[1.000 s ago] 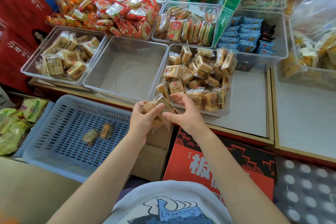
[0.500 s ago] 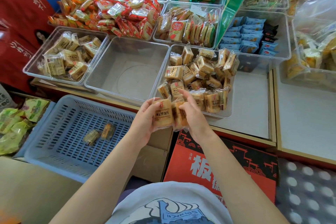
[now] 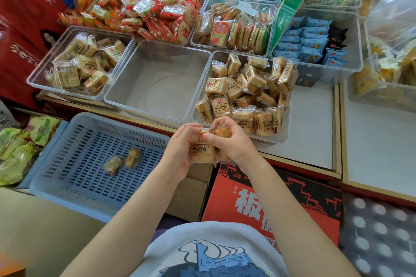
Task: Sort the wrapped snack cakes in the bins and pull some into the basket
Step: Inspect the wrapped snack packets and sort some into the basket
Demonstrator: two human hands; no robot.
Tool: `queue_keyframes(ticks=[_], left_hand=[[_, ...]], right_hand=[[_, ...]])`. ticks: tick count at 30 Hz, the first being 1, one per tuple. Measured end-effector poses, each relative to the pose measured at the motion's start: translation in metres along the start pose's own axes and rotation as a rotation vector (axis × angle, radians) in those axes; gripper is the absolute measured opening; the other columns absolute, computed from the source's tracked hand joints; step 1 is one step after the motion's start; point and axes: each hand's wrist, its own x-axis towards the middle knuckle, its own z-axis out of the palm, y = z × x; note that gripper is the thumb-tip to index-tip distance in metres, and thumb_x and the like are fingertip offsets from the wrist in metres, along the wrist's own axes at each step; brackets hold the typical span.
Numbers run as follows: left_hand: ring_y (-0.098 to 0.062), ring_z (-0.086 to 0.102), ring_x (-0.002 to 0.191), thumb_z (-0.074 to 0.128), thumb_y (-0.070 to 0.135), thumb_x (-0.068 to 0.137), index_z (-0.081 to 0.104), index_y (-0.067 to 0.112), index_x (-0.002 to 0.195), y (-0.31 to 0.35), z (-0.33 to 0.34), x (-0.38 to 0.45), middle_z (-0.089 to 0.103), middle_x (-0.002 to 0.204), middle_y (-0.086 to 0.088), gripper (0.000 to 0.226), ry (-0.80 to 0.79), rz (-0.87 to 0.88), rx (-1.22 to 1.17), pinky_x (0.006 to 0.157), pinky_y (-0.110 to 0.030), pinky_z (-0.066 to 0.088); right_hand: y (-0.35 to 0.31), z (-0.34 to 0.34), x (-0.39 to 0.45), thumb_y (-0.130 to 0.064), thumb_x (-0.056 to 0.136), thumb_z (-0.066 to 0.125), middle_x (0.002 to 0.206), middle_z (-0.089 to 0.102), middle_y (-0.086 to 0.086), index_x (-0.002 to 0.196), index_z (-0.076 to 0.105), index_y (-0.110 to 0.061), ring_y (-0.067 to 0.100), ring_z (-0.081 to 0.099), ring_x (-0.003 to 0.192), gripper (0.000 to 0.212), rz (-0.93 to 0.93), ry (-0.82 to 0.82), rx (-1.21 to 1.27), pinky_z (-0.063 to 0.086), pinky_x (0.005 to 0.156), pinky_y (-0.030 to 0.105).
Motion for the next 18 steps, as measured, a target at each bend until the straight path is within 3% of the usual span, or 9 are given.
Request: queue_keyframes(ticks=[3, 4, 6, 10, 13, 18], left_hand=[[-0.020, 0.071, 0.078, 0.058, 0.013, 0.099, 0.062, 0.013, 0.096, -0.0022, -0.0015, 0.0005, 0.071, 0.084, -0.003, 0.005, 0.050, 0.030, 0.032, 0.065, -0.039, 0.060], [-0.017, 0.070, 0.074, 0.060, 0.012, 0.099, 0.060, 0.013, 0.089, -0.0030, -0.0027, 0.0006, 0.070, 0.077, -0.001, 0.010, 0.075, 0.057, 0.070, 0.061, -0.035, 0.058], [-0.016, 0.069, 0.074, 0.065, 0.014, 0.098, 0.059, 0.012, 0.083, -0.0057, -0.0059, 0.0018, 0.068, 0.074, 0.000, 0.016, 0.095, 0.114, 0.160, 0.064, -0.034, 0.058], [-0.020, 0.073, 0.081, 0.071, 0.017, 0.095, 0.067, 0.008, 0.089, -0.0065, -0.0097, 0.0010, 0.074, 0.083, -0.005, 0.012, 0.071, 0.173, 0.225, 0.072, -0.035, 0.060], [-0.022, 0.073, 0.083, 0.070, 0.017, 0.095, 0.068, 0.003, 0.095, -0.0055, -0.0082, -0.0006, 0.074, 0.086, -0.009, 0.014, 0.057, 0.144, 0.168, 0.071, -0.033, 0.061], [-0.019, 0.072, 0.081, 0.067, 0.018, 0.097, 0.066, 0.009, 0.095, -0.0067, -0.0047, -0.0015, 0.072, 0.085, -0.005, 0.009, 0.047, 0.116, 0.148, 0.069, -0.031, 0.060]], right_hand=[[0.0022, -0.0001, -0.0003, -0.023, 0.089, 0.078, 0.106, 0.066, 0.013, 0.100, 0.059, -0.022, 0.027, 0.069, 0.096, 0.022, -0.011, -0.012, 0.003, 0.064, 0.068, 0.041], [0.0035, -0.0002, -0.0004, -0.022, 0.090, 0.078, 0.104, 0.065, 0.011, 0.100, 0.059, -0.021, 0.025, 0.069, 0.094, 0.021, -0.012, -0.016, 0.003, 0.063, 0.067, 0.038], [0.0062, -0.0005, 0.0002, -0.024, 0.092, 0.075, 0.105, 0.067, 0.012, 0.100, 0.060, -0.021, 0.025, 0.069, 0.095, 0.018, -0.001, -0.016, 0.008, 0.062, 0.066, 0.036], [0.0094, -0.0039, 0.0028, -0.032, 0.098, 0.067, 0.108, 0.070, 0.014, 0.099, 0.062, -0.023, 0.030, 0.070, 0.101, 0.010, 0.015, 0.014, -0.029, 0.063, 0.079, 0.046], [0.0089, -0.0049, 0.0032, -0.028, 0.098, 0.066, 0.101, 0.070, 0.009, 0.096, 0.063, -0.024, 0.029, 0.069, 0.099, 0.006, 0.041, 0.022, -0.013, 0.062, 0.078, 0.050], [0.0097, -0.0008, 0.0040, -0.022, 0.097, 0.065, 0.095, 0.068, 0.009, 0.089, 0.063, -0.019, 0.026, 0.068, 0.092, 0.009, 0.022, 0.099, 0.000, 0.061, 0.067, 0.039]])
